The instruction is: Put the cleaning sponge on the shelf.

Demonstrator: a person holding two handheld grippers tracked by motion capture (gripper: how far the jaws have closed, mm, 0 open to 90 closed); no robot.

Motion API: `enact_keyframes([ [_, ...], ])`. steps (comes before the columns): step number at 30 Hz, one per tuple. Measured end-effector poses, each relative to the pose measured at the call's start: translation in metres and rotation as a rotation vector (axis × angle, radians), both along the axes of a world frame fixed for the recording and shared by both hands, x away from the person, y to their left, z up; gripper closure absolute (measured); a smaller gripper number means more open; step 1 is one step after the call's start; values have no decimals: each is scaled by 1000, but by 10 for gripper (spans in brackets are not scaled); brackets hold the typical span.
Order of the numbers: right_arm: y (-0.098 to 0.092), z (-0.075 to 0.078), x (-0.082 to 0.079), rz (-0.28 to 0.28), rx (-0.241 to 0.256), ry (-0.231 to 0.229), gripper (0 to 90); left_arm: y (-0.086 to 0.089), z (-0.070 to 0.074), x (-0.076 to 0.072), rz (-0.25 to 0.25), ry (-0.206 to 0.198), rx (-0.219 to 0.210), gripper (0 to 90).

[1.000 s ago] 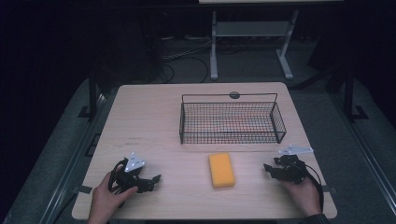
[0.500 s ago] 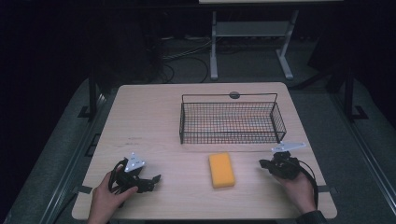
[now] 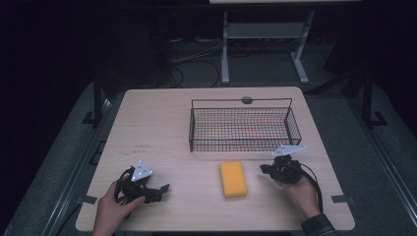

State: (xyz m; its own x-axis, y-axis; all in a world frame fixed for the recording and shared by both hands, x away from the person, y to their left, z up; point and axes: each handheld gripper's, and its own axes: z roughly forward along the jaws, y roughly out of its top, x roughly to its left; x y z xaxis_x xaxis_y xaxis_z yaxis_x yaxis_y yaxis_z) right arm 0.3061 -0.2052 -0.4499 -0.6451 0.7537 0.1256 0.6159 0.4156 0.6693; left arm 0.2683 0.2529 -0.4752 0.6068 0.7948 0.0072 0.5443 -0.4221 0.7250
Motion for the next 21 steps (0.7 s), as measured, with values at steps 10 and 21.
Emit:
enact_keyframes([
  [10, 23, 0, 10, 39, -6, -3, 896, 0, 0, 0, -1, 1, 0, 130],
  [21, 43, -4, 23, 70, -1, 11, 897, 0, 0, 0, -1, 1, 1, 130],
])
